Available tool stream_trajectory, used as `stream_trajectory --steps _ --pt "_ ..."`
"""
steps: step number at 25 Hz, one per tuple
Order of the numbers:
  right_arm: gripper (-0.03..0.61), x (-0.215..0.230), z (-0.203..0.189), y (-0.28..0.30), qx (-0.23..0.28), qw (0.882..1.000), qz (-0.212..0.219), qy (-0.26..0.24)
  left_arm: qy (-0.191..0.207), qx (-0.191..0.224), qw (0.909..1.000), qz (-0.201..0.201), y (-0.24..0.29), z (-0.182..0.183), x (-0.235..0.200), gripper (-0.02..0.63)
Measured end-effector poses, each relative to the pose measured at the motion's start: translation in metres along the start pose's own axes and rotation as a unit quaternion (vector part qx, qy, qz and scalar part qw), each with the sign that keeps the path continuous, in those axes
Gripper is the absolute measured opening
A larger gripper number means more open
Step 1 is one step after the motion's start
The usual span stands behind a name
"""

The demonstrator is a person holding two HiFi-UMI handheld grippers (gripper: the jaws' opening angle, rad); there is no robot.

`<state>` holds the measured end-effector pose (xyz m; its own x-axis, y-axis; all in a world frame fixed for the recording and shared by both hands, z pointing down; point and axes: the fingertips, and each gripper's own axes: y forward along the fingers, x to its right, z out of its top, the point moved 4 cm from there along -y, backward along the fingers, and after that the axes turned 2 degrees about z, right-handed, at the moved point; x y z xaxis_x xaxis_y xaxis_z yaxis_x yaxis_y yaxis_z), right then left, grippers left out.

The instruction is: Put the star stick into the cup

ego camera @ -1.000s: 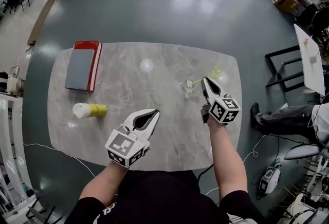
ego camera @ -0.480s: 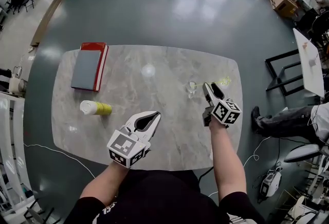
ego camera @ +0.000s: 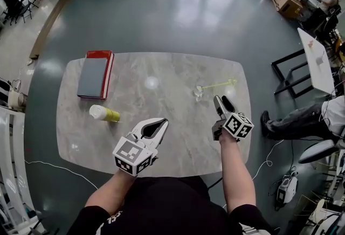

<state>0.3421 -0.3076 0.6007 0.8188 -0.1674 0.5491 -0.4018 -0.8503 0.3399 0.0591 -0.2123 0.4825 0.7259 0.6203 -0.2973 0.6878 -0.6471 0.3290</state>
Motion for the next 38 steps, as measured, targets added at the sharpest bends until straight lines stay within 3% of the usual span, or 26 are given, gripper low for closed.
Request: stream_trajectory --steps 8,13,19,26,31,38 --pt "0.212 -0.064 -0.002 -0.067 0.036 0.999 0.015 -0.022 0.009 0.020 0.9994 -0.027 -0.041 0.005 0.006 0.003" --pt "0.165 -0.115 0.013 -0.115 0.073 0.994 0.027 -0.078 0.018 0.029 0.9986 -0.041 -0.061 0.003 0.009 0.003" --pt "0.112 -0.164 0.040 -0.163 0.106 0.983 0.058 -0.138 0.030 0.040 0.9982 -0.032 -0.077 0.004 0.014 0.003" --pt "0.057 -0.204 0.080 -0.217 0.109 0.964 0.121 -0.210 0.079 0.051 0.9954 -0.019 -0.082 0.028 0.033 0.003" --pt "0.017 -0.219 0.089 -0.256 0.124 0.951 0.166 -0.228 0.088 0.065 0.9939 -0.013 -0.079 0.046 0.059 0.003" --pt "0.014 -0.224 0.091 -0.282 0.158 0.939 0.192 -0.237 0.085 0.090 0.9923 0.004 -0.085 0.062 0.090 0.003"
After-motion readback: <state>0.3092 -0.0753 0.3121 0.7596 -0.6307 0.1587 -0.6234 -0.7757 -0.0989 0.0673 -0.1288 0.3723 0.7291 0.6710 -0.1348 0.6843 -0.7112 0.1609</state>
